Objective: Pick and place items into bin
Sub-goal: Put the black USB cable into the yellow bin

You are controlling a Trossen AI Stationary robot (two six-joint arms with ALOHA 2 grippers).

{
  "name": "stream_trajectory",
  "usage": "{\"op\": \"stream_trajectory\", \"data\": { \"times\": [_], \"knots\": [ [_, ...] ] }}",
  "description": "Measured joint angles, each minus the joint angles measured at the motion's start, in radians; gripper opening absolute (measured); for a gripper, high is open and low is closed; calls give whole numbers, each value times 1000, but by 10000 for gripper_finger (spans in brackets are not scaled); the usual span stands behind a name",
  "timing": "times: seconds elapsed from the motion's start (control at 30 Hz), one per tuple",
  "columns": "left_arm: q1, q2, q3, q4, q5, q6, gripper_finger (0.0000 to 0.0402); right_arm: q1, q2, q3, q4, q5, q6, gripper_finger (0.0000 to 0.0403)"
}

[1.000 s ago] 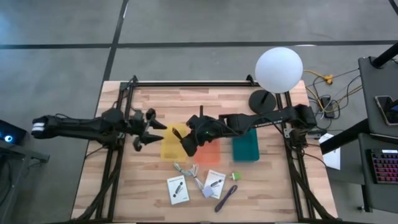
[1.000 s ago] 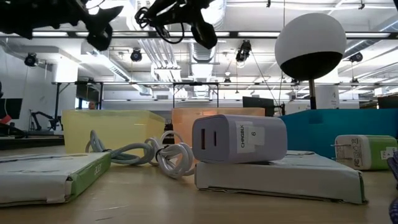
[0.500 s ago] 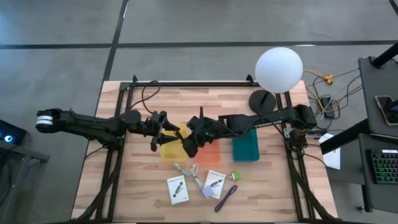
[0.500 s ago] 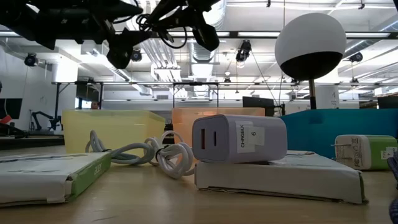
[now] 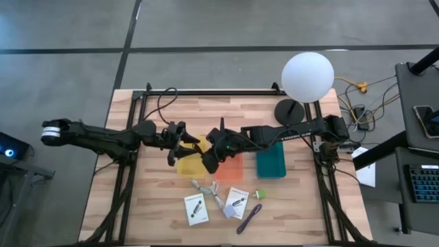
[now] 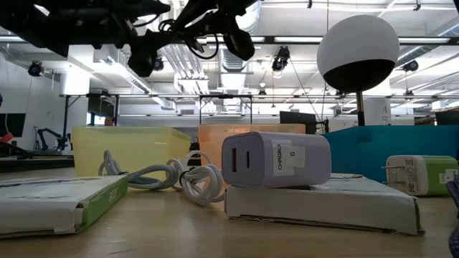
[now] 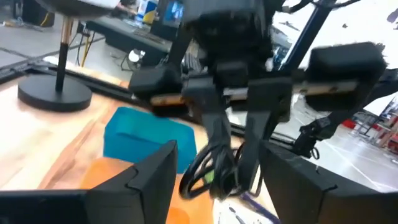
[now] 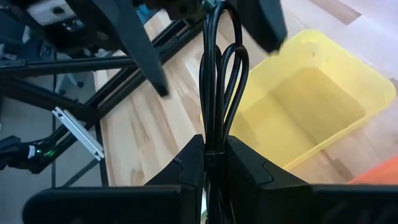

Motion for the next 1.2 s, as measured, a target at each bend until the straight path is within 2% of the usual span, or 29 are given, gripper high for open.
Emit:
{"op": "stream_trajectory", "data": {
  "times": [0.1, 0.23, 0.37, 0.4, 0.53, 0.63, 0.73, 0.87, 0.97, 1.07, 1.2],
  "knots": [
    [0, 17, -5, 1, 26, 0, 170, 0, 0, 0, -1, 2, 0, 38],
    [0, 31, -7, 1, 50, 0, 102, -1, 0, 0, -2, 1, 0, 40],
    [0, 18, -7, 0, 54, 23, 25, -2, 0, 0, -6, 4, 16, 59],
    [0, 13, -7, -6, 52, 30, 17, -2, 0, 0, -10, 4, 33, 67],
    [3, -9, -6, -122, -2, 30, 17, -4, 0, 0, -78, 7, 101, 105],
    [5, -35, 1, -314, -43, -4, 17, 1, -1, 0, -158, -4, 110, 135],
    [9, -67, 30, -550, -53, -102, 17, 13, -1, 0, -231, -7, 110, 160],
    [11, -63, 108, -858, -77, -158, 17, 24, -1, 0, -242, 5, 122, 182],
    [22, -28, 194, -972, -79, -151, 17, 25, -1, 0, -236, 9, 150, 191],
    [38, 40, 280, -1015, -86, -96, 17, 24, -1, 0, -228, 37, 161, 195],
    [71, 184, 381, -1093, 19, -24, 16, 24, -1, 0, -226, 36, 170, 196]
  ]
}}
